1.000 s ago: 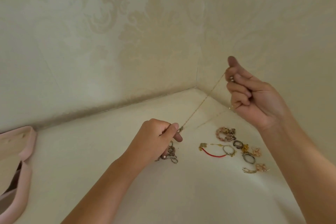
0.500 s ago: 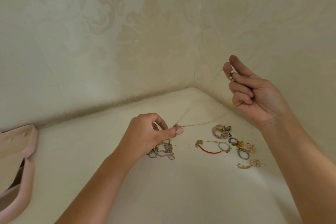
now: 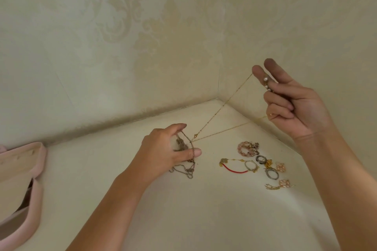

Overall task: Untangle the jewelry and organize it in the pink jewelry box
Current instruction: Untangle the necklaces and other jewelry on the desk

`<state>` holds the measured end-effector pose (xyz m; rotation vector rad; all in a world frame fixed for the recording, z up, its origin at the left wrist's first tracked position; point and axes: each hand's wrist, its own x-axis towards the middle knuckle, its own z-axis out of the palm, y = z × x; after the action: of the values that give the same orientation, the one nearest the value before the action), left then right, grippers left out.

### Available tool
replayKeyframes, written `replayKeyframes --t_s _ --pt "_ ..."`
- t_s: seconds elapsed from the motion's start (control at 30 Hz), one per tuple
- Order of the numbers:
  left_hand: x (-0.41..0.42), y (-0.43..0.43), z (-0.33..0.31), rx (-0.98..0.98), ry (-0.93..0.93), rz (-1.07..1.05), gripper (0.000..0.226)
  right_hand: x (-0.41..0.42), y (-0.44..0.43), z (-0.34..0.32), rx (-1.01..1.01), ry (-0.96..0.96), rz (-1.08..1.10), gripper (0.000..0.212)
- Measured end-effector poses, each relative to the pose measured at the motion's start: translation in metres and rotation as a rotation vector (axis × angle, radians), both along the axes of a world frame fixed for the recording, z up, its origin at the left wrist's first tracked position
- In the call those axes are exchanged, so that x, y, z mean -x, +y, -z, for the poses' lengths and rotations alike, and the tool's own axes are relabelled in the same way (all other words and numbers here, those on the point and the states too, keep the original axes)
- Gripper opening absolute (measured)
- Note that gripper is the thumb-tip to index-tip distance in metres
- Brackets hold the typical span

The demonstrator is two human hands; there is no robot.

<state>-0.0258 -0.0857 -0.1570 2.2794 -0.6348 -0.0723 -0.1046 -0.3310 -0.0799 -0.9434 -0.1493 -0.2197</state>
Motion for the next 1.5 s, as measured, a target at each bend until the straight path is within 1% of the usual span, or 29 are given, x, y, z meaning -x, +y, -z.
replayKeyframes --t_s 0.07,0.17,0.27,0.3,0.37,0.5,0.57,0.6,0.67,0.7,0.77,0.8,0.83,0.87,0.93,1.0,1.03,1.07,1.17,1.3,1.33,1.37,1.4,1.43,1.47,1.5 --pt "-0.002 0.001 -0.002 -0.066 -0.049 -0.068 0.082 0.003 -0.001 -0.002 0.034 -0.052 -0.046 0.033" --pt "-0.011 0.006 -0.002 -0.039 -0.117 -0.181 0.078 0.01 0.001 -0.008 0.135 -0.078 -0.075 0.032" --pt "-0.025 0.013 0.005 0.0 -0.135 -0.325 0.063 0.02 0.005 -0.012 0.35 -0.013 -0.062 0.035" --pt "-0.029 0.016 0.007 0.004 -0.129 -0.373 0.062 0.023 0.006 -0.013 0.457 0.021 -0.059 0.038" --pt "-0.034 0.021 0.01 0.002 -0.091 -0.452 0.069 0.029 0.008 -0.019 0.727 0.101 -0.029 0.04" --pt "-0.039 0.033 0.007 0.033 -0.029 -0.58 0.073 0.037 0.02 -0.037 1.388 0.33 0.014 0.038" --pt "-0.039 0.039 0.007 0.037 -0.001 -0.62 0.074 0.04 0.028 -0.041 1.724 0.49 -0.006 0.034" --pt "-0.039 0.042 0.007 0.037 0.016 -0.635 0.076 0.043 0.031 -0.042 1.858 0.562 -0.016 0.03" --pt "-0.04 0.047 0.007 0.035 0.072 -0.666 0.081 0.049 0.034 -0.043 2.029 0.651 -0.001 0.015" --pt "-0.041 0.051 0.007 0.033 0.098 -0.688 0.084 0.053 0.036 -0.044 2.069 0.668 0.021 0.02" --pt "-0.046 0.057 0.006 0.03 0.154 -0.724 0.091 0.06 0.034 -0.046 2.09 0.69 0.06 0.055" --pt "-0.047 0.06 0.003 0.034 0.175 -0.732 0.099 0.063 0.032 -0.046 2.11 0.682 0.08 0.073" --pt "-0.049 0.062 0.001 0.04 0.203 -0.734 0.105 0.066 0.031 -0.046 2.132 0.668 0.095 0.086" --pt "-0.05 0.064 -0.002 0.043 0.234 -0.731 0.107 0.068 0.031 -0.044 2.144 0.655 0.108 0.096" --pt "-0.054 0.066 -0.005 0.04 0.271 -0.732 0.098 0.071 0.032 -0.035 2.145 0.617 0.107 0.112" --pt "-0.061 0.07 -0.005 -0.038 0.284 -0.695 0.1 0.075 0.035 -0.021 2.148 0.592 0.084 0.123" --pt "-0.066 0.074 -0.003 -0.1 0.275 -0.665 0.102 0.077 0.037 -0.014 2.149 0.58 0.067 0.127" --pt "-0.071 0.078 -0.001 -0.164 0.27 -0.643 0.098 0.08 0.038 -0.006 2.14 0.573 0.05 0.13" --pt "-0.08 0.089 0.001 -0.286 0.238 -0.604 0.068 0.088 0.04 0.014 2.09 0.556 0.011 0.133" --pt "-0.058 0.088 -0.016 -0.574 0.191 -0.49 0.045 0.095 0.039 0.03 2.043 0.483 -0.007 0.132" --pt "-0.048 0.084 -0.022 -0.644 0.156 -0.462 0.039 0.096 0.039 0.032 2.02 0.462 -0.004 0.132" --pt "-0.039 0.078 -0.026 -0.668 0.084 -0.421 0.034 0.097 0.039 0.032 2.002 0.448 0.0 0.132" --pt "-0.028 0.069 -0.03 -0.622 -0.004 -0.344 0.031 0.099 0.039 0.032 1.995 0.436 0.004 0.133" --pt "-0.015 0.058 -0.031 -0.51 -0.08 -0.228 0.029 0.1 0.039 0.032 1.998 0.422 0.008 0.133" --pt "0.0 0.045 -0.032 -0.357 -0.108 -0.079 0.027 0.101 0.04 0.032 2.003 0.409 0.012 0.133" --pt "0.017 0.031 -0.034 -0.227 -0.093 0.075 0.027 0.101 0.04 0.032 2.006 0.397 0.022 0.133"
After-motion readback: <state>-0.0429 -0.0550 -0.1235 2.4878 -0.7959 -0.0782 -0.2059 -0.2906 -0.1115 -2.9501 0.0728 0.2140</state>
